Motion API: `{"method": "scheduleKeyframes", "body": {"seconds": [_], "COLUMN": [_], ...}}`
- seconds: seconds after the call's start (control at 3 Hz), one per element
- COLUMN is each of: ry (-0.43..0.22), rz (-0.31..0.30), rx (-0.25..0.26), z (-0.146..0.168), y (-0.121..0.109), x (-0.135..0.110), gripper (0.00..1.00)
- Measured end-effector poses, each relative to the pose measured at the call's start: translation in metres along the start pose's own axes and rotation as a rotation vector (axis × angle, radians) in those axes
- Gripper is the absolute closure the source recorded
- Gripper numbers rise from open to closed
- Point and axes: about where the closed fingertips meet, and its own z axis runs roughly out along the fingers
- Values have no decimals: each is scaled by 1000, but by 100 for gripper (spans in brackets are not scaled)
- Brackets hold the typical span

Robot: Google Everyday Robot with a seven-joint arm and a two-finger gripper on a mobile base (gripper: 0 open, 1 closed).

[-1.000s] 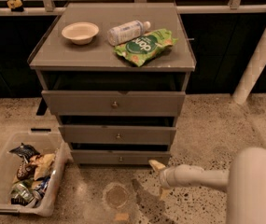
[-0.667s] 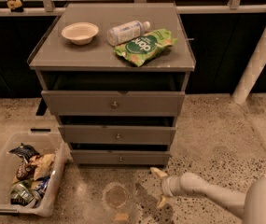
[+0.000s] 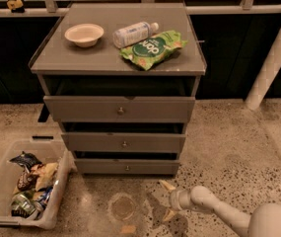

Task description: Open bottom drawer

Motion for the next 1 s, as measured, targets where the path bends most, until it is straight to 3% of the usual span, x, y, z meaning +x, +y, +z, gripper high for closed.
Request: {"method": "scheduleKeyframes", "body": {"seconds": [0.33, 0.67, 1.0], "ry": [2, 4, 11], "rz": [-1, -24, -82], "rx": [2, 65, 199], "z": [-1, -3, -12], "y": [-3, -33, -109], "x": [0, 12, 21], "gripper": [0, 0, 0]}}
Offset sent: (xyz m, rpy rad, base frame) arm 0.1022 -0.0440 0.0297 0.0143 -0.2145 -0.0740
